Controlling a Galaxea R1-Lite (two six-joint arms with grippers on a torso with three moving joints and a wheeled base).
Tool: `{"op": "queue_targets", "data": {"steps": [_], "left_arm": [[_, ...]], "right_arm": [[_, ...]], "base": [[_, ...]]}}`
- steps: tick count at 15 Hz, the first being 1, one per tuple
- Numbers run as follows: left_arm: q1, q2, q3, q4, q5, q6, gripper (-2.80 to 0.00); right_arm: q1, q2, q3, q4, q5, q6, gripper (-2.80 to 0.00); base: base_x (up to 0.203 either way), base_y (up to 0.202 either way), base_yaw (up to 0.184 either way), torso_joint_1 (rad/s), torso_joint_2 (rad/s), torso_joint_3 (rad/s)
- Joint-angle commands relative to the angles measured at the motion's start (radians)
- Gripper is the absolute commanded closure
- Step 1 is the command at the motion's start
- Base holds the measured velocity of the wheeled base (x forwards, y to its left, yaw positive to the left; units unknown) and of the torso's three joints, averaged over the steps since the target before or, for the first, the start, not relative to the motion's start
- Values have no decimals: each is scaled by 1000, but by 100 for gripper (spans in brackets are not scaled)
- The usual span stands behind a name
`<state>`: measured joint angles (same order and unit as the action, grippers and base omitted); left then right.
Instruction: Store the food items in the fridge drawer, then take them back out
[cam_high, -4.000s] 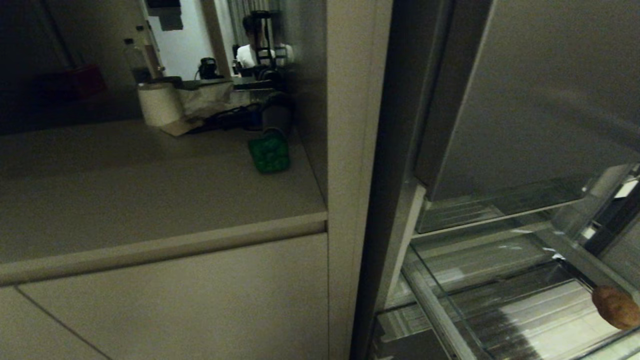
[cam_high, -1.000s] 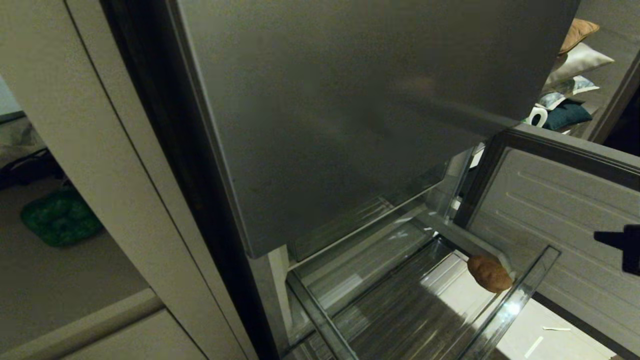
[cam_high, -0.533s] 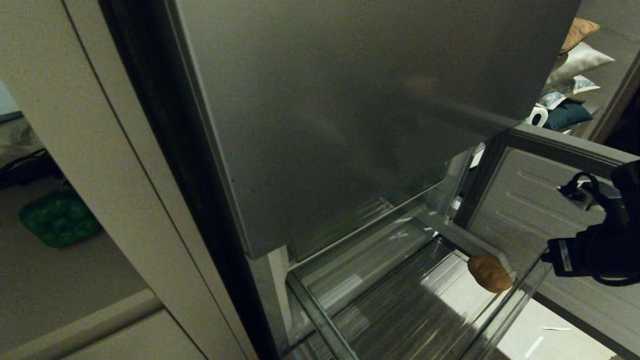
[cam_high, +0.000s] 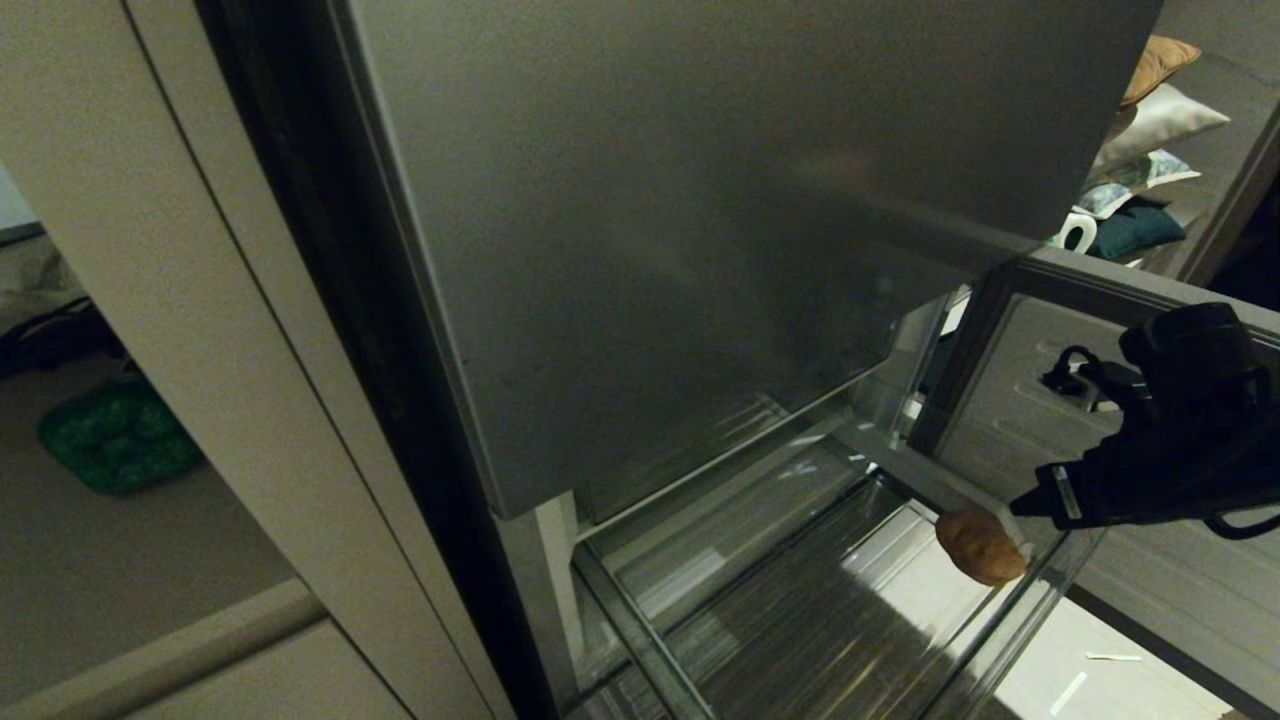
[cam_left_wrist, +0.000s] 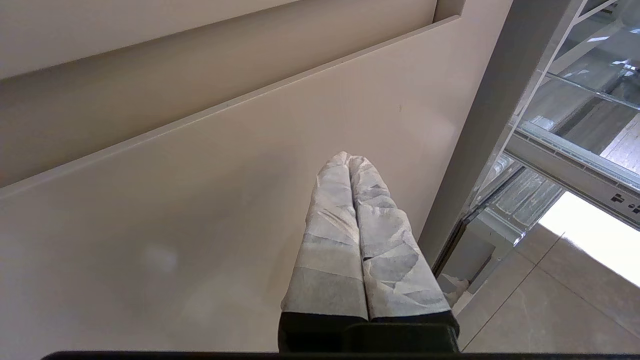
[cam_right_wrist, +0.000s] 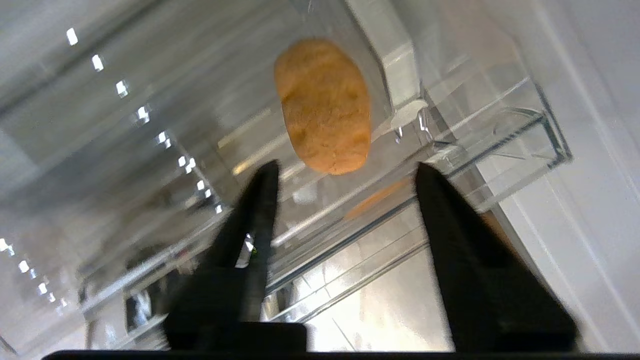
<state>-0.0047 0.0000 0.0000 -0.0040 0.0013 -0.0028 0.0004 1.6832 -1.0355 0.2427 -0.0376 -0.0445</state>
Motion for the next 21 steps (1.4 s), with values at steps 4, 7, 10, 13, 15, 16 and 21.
{"op": "queue_targets", "data": {"steps": [4, 7, 10, 13, 15, 16, 21], "left_arm": [[0, 2, 0, -1, 0, 0, 0], [0, 2, 0, -1, 0, 0, 0], [0, 2, 0, -1, 0, 0, 0], [0, 2, 0, -1, 0, 0, 0], [0, 2, -1, -1, 0, 0, 0], [-1, 2, 0, -1, 0, 0, 0], [0, 2, 0, -1, 0, 0, 0]], "right_arm": [[1, 126, -171, 165, -1, -82, -280], [2, 175, -267, 273, -5, -126, -280], [17, 206, -299, 287, -13, -186, -280], [34, 254, -334, 295, -43, -205, -280], [46, 280, -366, 308, -44, -208, -280], [53, 289, -381, 324, -44, -209, -280], [60, 340, -423, 351, -45, -230, -280]], "base": [[0, 0, 0, 0, 0, 0], [0, 0, 0, 0, 0, 0], [0, 0, 0, 0, 0, 0], [0, 0, 0, 0, 0, 0], [0, 0, 0, 0, 0, 0], [0, 0, 0, 0, 0, 0], [0, 0, 0, 0, 0, 0]]}}
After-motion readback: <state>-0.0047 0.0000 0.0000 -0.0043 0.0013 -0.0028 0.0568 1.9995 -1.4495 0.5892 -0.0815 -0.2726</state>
